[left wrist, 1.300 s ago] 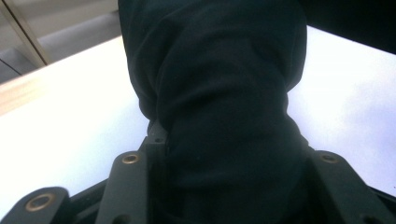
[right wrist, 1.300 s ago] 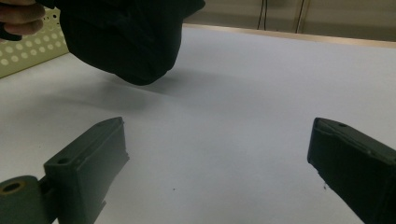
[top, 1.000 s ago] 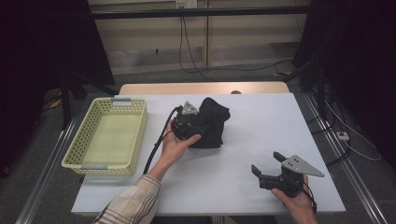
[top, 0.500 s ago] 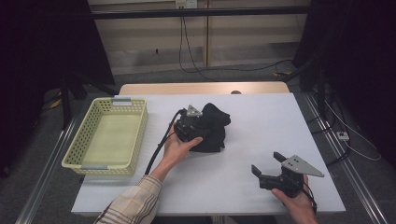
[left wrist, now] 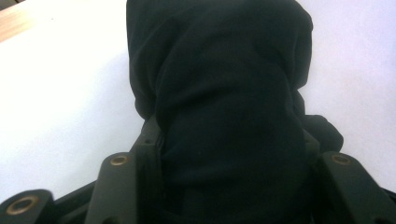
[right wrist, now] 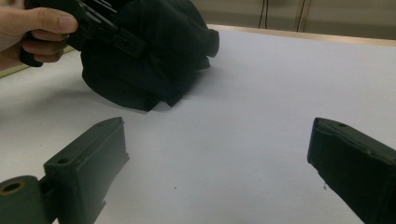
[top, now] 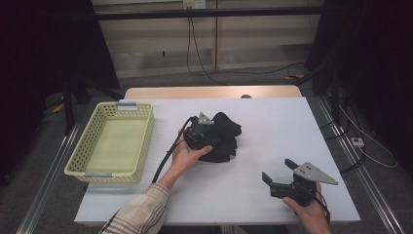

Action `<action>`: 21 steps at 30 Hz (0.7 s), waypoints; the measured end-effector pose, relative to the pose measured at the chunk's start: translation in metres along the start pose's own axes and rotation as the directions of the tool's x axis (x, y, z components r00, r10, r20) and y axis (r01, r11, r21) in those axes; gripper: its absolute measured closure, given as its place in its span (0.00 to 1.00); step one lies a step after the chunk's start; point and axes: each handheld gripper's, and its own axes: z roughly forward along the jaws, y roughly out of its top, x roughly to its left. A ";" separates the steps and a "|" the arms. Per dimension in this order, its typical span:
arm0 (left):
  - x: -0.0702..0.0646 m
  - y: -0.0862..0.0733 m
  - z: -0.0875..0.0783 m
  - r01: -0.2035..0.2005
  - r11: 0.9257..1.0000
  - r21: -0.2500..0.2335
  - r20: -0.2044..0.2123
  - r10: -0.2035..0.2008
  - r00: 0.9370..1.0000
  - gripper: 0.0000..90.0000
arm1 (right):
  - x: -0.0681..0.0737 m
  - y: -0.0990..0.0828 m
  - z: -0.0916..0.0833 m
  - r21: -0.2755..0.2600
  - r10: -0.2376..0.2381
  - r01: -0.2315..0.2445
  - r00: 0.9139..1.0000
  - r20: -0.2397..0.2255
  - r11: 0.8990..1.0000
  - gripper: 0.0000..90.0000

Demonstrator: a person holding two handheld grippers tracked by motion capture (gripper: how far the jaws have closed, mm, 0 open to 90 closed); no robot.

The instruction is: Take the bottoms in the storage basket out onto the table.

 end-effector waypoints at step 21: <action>0.000 -0.008 0.018 -0.040 0.999 0.021 -0.012 0.040 0.999 0.40 | 0.000 -0.001 0.001 0.006 -0.006 0.006 1.000 -0.002 1.000 0.05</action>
